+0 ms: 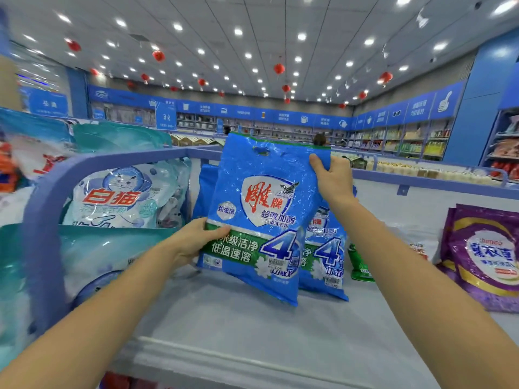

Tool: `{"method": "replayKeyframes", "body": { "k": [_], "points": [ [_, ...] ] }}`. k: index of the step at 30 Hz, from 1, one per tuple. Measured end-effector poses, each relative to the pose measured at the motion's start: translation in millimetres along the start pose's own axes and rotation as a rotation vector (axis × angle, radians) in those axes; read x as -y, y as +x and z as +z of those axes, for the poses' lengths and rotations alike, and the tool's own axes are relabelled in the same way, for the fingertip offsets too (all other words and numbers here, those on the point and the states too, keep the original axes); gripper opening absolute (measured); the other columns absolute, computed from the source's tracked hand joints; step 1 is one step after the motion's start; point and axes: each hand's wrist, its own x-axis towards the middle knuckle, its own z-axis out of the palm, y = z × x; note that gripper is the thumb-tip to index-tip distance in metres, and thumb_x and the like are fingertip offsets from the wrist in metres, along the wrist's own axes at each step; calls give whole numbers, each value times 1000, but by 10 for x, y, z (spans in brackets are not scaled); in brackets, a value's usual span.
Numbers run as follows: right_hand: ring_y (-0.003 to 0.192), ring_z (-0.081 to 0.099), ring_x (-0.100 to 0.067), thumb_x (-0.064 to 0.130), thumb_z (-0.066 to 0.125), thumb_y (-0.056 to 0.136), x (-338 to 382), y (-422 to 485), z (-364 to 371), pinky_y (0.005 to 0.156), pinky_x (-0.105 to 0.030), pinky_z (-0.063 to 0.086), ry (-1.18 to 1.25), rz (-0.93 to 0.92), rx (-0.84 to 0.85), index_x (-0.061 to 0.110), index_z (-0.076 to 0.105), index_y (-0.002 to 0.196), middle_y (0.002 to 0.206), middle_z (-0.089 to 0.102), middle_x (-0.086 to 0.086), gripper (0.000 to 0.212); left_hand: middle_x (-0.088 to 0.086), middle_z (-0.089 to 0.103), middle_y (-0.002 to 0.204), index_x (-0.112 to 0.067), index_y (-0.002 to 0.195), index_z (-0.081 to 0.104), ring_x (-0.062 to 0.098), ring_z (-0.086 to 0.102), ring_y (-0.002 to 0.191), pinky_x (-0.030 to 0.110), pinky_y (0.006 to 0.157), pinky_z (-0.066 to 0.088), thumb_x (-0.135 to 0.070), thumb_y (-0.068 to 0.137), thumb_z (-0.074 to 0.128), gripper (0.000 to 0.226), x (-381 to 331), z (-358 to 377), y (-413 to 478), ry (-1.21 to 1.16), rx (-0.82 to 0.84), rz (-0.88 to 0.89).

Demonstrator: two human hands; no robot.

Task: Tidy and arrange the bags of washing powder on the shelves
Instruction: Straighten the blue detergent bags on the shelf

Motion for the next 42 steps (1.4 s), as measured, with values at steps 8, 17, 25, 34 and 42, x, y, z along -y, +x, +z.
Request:
{"method": "replayKeyframes", "body": {
  "k": [8, 17, 25, 34, 42],
  "points": [
    [60, 43, -23, 31, 44, 99, -106, -131, 531, 62, -36, 42, 124, 274, 222, 10, 51, 84, 66, 42, -6, 27, 20, 65, 90, 8, 111, 59, 27, 60, 69, 36, 64, 51, 1, 83, 66, 30, 164, -189, 281, -139, -479, -85],
    [104, 56, -31, 25, 61, 91, -342, -405, 734, 80, -36, 50, -18, 321, 468, 11, 34, 138, 130, 49, -14, 56, 10, 56, 65, 0, 100, 64, 25, 48, 58, 27, 53, 37, -11, 89, 55, 18, 178, -190, 405, -292, -719, -131],
    [87, 65, -31, 8, 58, 91, -332, -212, 890, 80, -47, 54, -50, 294, 255, 3, 61, 104, 105, 65, -16, 14, 20, 62, 106, 4, 102, 61, 34, 59, 99, 40, 86, 47, -19, 90, 55, 26, 277, -116, 517, -314, -861, 7],
    [112, 51, -29, 40, 57, 89, -292, -243, 1047, 86, -48, 45, -197, 207, 296, 17, 44, 134, 119, 57, -5, 53, 27, 48, 134, 4, 128, 47, 42, 47, 121, 45, 97, 36, -38, 98, 46, 52, 265, -52, 577, -133, -942, 5],
    [56, 32, -24, 34, 59, 91, -303, 125, 1150, 55, -32, 22, -157, 265, 124, 10, 31, 64, 59, 35, -5, 46, 27, 50, 128, 5, 125, 48, 43, 50, 116, 44, 93, 40, -44, 98, 41, 56, 343, -46, 702, -92, -970, 10]
  ]
}}
